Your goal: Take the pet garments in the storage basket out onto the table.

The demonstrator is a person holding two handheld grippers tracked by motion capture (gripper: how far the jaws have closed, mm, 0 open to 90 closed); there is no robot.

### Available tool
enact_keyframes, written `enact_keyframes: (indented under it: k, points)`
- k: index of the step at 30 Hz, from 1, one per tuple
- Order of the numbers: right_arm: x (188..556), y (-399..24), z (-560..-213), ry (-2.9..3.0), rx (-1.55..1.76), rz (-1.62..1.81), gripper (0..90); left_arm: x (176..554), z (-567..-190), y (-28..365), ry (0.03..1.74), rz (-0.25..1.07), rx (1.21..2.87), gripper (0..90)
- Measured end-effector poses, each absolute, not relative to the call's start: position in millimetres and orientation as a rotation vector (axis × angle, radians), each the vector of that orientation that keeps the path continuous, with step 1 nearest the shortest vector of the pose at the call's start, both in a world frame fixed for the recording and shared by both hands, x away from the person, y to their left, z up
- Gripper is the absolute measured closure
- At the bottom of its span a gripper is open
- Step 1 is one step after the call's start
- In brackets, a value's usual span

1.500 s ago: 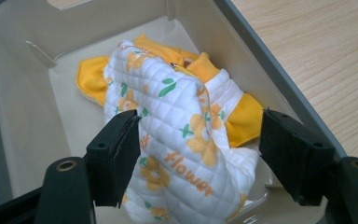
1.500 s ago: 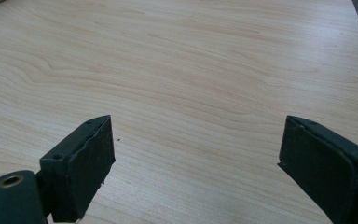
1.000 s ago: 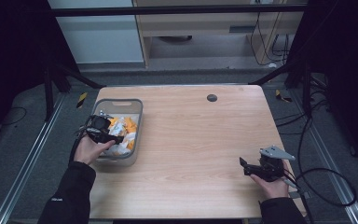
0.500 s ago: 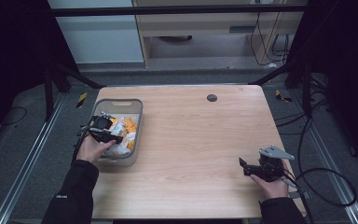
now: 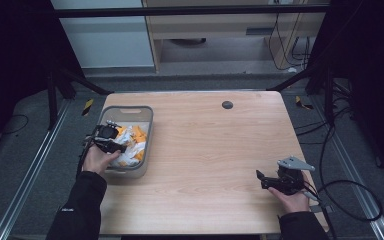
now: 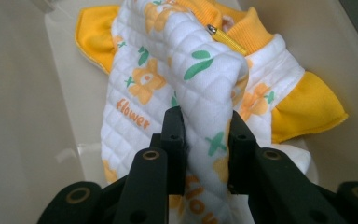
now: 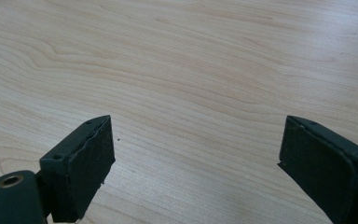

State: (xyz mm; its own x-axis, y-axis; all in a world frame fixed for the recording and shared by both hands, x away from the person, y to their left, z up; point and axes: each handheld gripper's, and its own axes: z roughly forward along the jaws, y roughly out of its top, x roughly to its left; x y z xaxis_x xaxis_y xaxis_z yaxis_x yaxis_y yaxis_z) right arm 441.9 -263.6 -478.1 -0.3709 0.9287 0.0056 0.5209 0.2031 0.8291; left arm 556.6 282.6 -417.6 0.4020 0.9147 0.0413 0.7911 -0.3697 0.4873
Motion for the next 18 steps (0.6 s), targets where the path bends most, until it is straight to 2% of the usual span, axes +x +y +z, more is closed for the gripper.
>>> enact_keyframes:
  k: [3, 18]
  points:
    - [442, -264, -478, 1.978, 1.344, 1.058, 10.2, 555, -415, 283, 1.462, 0.445, 2.275, 75.5]
    - [442, -265, -479, 1.977, 1.35, 1.071, 10.2, 542, -356, 293, 1.377, 0.497, 2.251, 76.5]
